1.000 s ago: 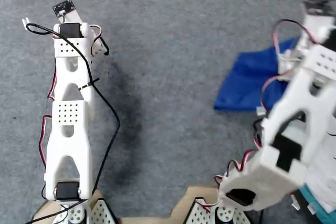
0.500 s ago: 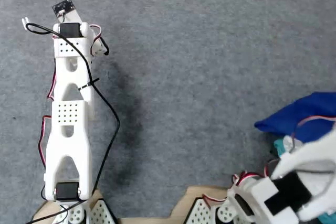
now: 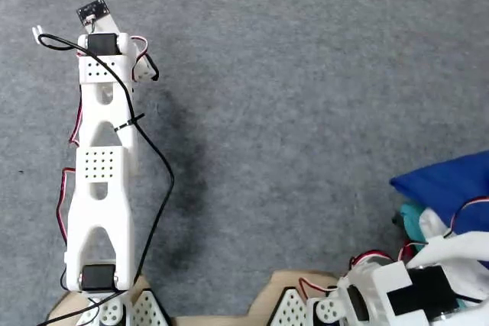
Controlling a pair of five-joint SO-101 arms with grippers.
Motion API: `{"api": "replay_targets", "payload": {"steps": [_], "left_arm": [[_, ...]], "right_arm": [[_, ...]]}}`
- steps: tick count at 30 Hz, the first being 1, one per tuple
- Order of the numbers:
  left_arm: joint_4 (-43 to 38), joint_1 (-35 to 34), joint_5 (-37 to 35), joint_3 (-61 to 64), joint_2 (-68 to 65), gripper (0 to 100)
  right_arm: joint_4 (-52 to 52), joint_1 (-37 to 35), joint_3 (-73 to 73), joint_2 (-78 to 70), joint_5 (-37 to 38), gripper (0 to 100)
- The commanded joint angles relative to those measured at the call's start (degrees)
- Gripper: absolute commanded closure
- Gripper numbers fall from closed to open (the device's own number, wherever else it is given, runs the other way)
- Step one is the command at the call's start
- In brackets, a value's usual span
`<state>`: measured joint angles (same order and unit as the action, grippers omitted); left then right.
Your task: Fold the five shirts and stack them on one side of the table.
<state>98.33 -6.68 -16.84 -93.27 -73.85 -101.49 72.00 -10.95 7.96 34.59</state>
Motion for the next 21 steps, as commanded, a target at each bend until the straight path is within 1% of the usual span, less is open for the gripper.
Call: {"api": "replay_targets", "payload": {"steps": [1, 3, 6, 9, 12, 15, 17, 19, 21], "left_arm": [[-0.8, -0.1, 0.1, -2.5, 0.8, 79], [-1.4, -0.3, -0.6, -2.4, 0.7, 79], [-1.4, -0.4, -1.4, -1.3, 0.7, 78], [-2.1, -0.4, -1.4, -1.3, 0.7, 78], [-2.3, -0.4, -1.3, -1.8, -0.9, 78], [-3.1, -0.4, -1.1, -1.9, -1.5, 78], [-3.5, -0.5, -1.1, -1.9, -1.6, 79], [-3.5, -1.1, -1.1, -1.9, -1.5, 79], [-3.3, -1.8, -1.0, -2.2, -1.5, 79]], "right_arm": [[0.4, 2.8, -0.4, -0.3, 0.5, 85.9], [0.3, 3.0, -0.5, -0.6, 1.3, 81.4], [-0.5, 2.9, -1.5, -0.6, 4.7, 75.8], [-0.7, 2.8, -3.5, -0.6, 5.0, 70.7], [-0.8, 2.6, -5.3, -0.6, 4.7, 69.8], [-0.9, -0.6, -6.9, -0.1, 4.5, 70.1], [-0.9, -4.5, -6.9, 2.1, 3.3, 74.8], [-0.9, -10.3, -6.6, 5.3, 2.9, 86.0], [-0.9, -16.7, -6.6, 8.8, 0.7, 99.3]]}}
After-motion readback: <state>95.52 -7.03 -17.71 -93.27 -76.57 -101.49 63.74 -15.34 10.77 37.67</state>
